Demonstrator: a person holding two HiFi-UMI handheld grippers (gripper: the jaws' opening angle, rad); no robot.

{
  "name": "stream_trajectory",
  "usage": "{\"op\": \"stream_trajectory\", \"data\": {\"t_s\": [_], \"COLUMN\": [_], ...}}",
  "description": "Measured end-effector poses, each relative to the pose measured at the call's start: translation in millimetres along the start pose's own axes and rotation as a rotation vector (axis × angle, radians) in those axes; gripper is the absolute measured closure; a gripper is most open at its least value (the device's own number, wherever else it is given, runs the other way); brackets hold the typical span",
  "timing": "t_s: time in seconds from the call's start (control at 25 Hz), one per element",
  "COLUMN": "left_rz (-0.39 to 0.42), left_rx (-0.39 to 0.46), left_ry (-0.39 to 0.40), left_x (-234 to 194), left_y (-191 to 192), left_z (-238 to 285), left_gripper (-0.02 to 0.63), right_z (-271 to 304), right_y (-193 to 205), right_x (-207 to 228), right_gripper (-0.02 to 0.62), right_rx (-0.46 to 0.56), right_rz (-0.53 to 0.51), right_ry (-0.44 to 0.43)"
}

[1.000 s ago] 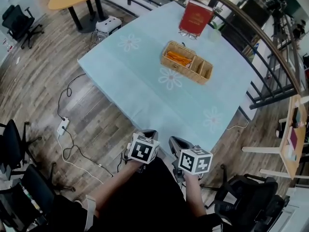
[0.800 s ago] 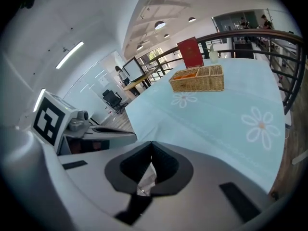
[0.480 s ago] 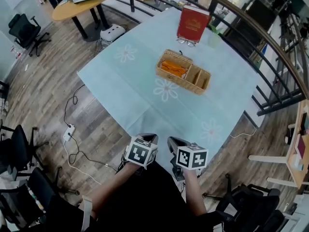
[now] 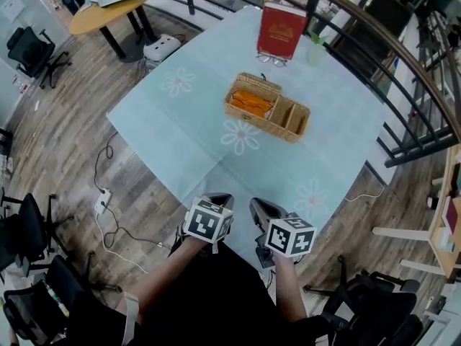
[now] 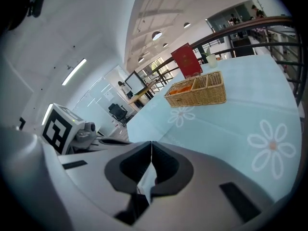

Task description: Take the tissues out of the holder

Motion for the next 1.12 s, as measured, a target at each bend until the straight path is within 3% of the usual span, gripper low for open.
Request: {"op": "stream_trajectory", "data": {"t_s": [0.4,0.68,0.8,0.92,1.12], "left_rz": [0.050,0.024,0.023,-0.014,0.020], "left_rx": [0.036,0.079,0.069,0.080,0.075], "left_ry": [0.061,0.131,0.134,0.187,0.171], "left_x": [-32.2,-52.8,-62.5,-68.8,-81.8], "left_y": [-41.2,-74.9,-82.2,-89.4,-94.6], "left_z": [25.4,21.6,26.9,27.8,33.6], "left_gripper": [0.600,0.600,0.600,0.600,0.600], "right_z": [19.2,40.3,49.3,57.8,69.2], "right_y": [-31.3,-46.1,-53.4,-56.9,-59.8], "right_x": [9.5,11.6,10.7,5.0,3.4], "right_gripper": [0.581,0.580,0.580,0.577,0.566], "right_rx": [0.161,0.162,0.154,0.140,0.124], "right_rz": [0.007,-0.052,-0.048,-0.094,-0.113], "right_ry": [0.007,0.090,0.098,0.096,0.127]}}
Point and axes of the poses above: the fingertips, and each gripper's own axes: z forward along the fingers, x to its right, y out of its underside, the point moved 10 cm from there along -z, backward along the fingers, and after that the axes turned 3 degrees about x, right-handed, at the moved point
